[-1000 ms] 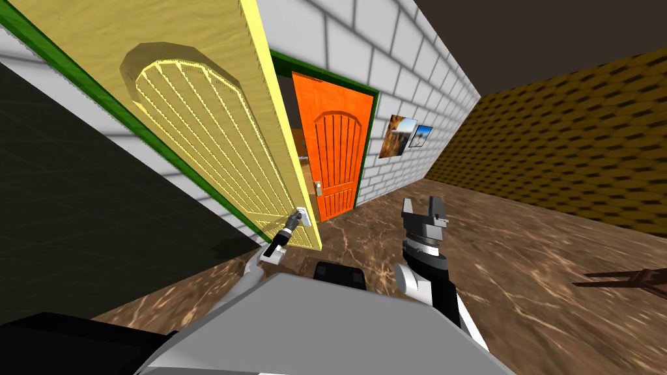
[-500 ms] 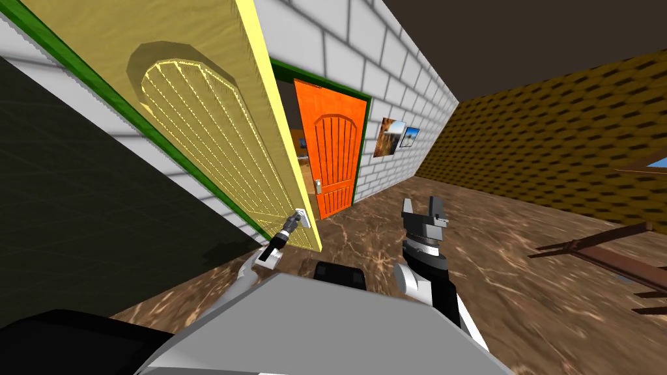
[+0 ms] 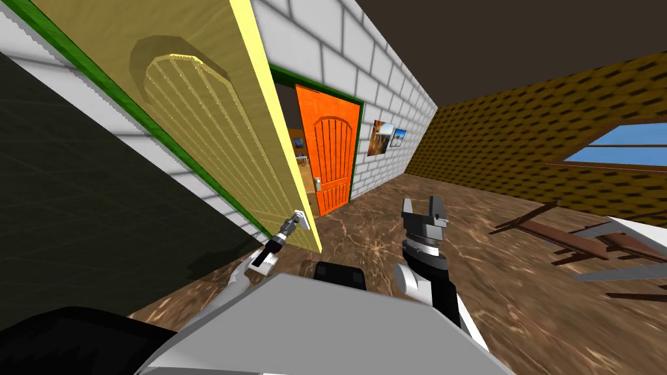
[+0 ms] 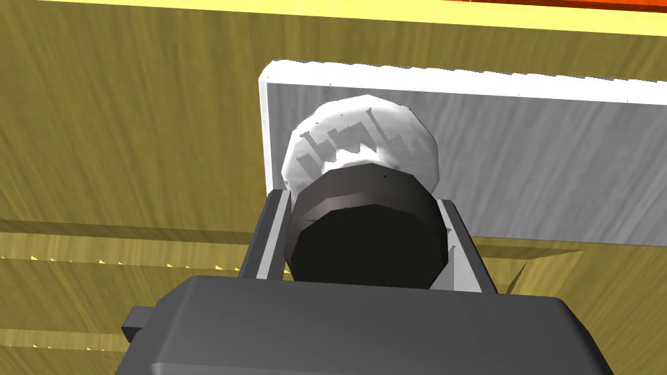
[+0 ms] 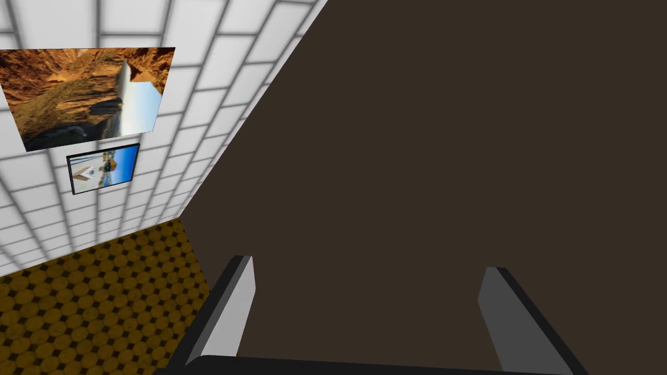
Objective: Pull the door open
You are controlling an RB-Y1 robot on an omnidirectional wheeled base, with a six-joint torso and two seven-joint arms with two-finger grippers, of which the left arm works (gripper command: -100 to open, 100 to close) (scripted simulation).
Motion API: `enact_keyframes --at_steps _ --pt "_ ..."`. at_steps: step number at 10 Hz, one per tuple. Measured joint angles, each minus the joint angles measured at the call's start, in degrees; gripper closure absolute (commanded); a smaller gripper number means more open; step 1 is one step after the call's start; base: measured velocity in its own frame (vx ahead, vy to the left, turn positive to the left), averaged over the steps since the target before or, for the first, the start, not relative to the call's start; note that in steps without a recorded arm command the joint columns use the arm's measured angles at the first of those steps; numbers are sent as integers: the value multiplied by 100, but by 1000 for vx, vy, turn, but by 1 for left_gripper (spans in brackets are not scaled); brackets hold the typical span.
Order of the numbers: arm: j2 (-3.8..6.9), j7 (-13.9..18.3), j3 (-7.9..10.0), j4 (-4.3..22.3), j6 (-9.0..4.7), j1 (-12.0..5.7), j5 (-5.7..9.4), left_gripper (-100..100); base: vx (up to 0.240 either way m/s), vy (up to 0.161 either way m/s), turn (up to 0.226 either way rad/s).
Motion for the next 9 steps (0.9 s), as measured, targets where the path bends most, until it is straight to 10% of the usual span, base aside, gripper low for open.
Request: enact_keyframes --at_steps 9 --pt "451 285 -125 43 -619 348 23 100 -170 80 -120"
